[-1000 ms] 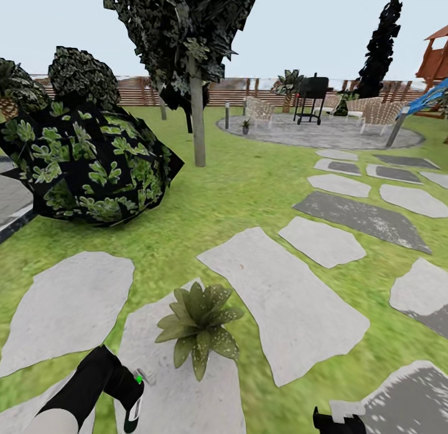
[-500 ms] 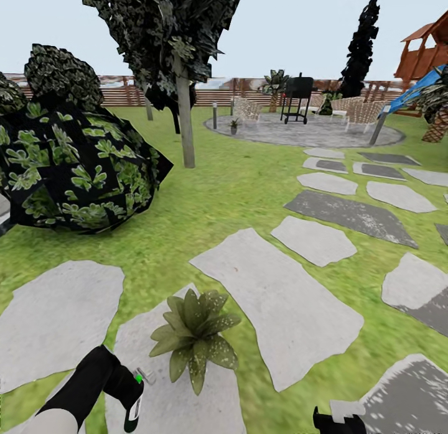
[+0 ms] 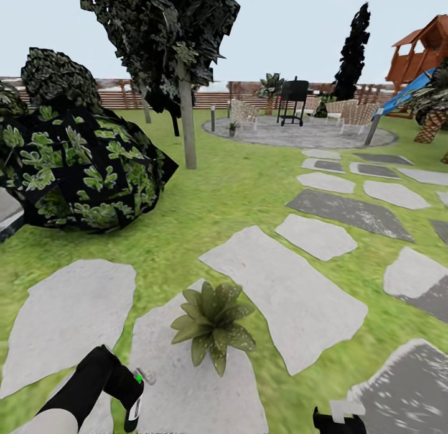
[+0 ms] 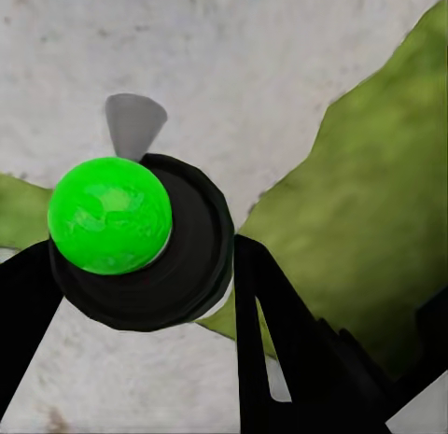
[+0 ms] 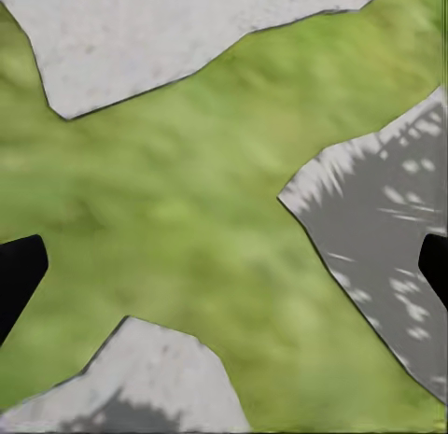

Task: Pick up the pesticide atomizer in the garden and spray insectifuge to fully cover both potted plants in the garden.

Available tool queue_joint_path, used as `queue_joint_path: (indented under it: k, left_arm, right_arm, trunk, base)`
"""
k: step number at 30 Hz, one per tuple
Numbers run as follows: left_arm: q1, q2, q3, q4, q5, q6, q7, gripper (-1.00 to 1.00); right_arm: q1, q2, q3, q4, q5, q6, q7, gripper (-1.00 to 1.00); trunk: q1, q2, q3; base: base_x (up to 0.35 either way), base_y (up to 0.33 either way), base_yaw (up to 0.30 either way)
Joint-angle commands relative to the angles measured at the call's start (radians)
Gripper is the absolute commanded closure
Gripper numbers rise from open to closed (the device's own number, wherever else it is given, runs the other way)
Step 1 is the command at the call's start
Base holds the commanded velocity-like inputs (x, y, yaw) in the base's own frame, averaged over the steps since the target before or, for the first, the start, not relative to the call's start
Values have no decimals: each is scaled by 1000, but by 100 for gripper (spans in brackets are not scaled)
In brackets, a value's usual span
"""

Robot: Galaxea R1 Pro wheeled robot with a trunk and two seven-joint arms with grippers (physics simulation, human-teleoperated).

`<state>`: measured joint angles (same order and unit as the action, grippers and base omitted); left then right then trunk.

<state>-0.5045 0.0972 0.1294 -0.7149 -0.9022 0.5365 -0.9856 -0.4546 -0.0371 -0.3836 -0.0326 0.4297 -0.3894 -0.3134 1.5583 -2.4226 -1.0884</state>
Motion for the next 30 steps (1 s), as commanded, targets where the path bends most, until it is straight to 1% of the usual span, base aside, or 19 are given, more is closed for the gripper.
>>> queue_joint_path:
  k: [1, 11, 26, 30]
  left_arm:
    - [0, -1, 4, -1, -4, 6, -7, 100]
    - [0, 0, 9, -1, -3, 8, -10, 100]
    - [0, 3, 10, -2, -1, 7, -10, 100]
    - [0, 4, 11, -2, -2, 8, -11, 100]
  right_arm:
    - [-1, 0, -8, 2, 11, -3, -4, -100]
    - [-1, 0, -8, 2, 11, -3, -4, -100]
    - [-1, 1, -8, 2, 11, -3, -4, -100]
    - [-1, 1, -8, 2, 11, -3, -4, -100]
  trunk:
    - [-1, 0, -1]
    - [-1, 0, -1]
    - [-1, 0, -1]
    - [-1, 0, -1]
  base:
    - [-146, 137, -274]
    - [-17, 16, -280]
    - [0, 0, -15]
    - [107, 191, -228]
